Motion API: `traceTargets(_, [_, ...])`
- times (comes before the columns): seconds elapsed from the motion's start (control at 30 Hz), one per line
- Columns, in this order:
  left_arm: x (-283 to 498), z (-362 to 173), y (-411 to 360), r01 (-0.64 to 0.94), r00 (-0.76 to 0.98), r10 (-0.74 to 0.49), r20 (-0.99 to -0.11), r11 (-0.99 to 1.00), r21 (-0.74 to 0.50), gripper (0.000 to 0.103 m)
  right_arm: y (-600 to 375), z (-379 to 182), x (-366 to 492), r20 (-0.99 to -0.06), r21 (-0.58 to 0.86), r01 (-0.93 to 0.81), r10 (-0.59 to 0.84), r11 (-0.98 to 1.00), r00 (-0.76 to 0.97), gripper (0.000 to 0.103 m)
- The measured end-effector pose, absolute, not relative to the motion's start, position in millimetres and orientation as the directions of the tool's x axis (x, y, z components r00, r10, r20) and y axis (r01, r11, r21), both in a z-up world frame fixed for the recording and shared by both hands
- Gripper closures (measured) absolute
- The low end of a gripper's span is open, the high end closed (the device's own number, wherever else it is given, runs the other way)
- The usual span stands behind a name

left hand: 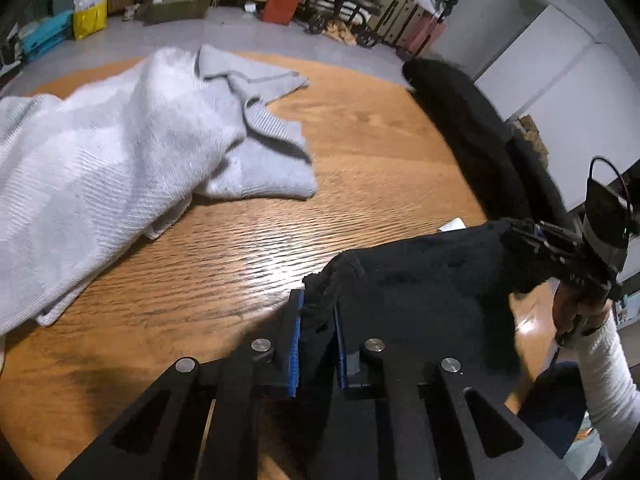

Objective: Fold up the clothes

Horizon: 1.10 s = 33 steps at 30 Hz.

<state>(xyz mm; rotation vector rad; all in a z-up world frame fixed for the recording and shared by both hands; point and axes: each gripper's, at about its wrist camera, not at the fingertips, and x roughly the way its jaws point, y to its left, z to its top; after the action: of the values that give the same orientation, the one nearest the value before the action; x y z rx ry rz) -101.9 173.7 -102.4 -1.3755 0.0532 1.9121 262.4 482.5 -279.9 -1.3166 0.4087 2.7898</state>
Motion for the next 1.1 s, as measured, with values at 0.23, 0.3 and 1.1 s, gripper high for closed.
traceTargets(0.23, [-27.0,-52.7,142.7,-0.636,-0.134,0.611,-0.780,-0.657,-0.405,0.090,449.2,-246.1,332.9,-0.725,0.157,0.013,-0.125,-0.987,-0.677,0.084])
traceTargets(0.3, [0.9,-45.7,134.6,-0.654,-0.117,0.618,-0.777,-0.637,-0.408,0.090,439.4,-245.5,352.5,-0.734,0.146,0.043,-0.137,-0.988,-0.665,0.084])
traceTargets(1.1, [68.3,-53.1,97.0,-0.555,0.035,0.521,-0.853,-0.700,-0.450,0.077,405.7,-248.2,445.5,-0.783,0.132,0.097,-0.164,-0.987,-0.600,0.045])
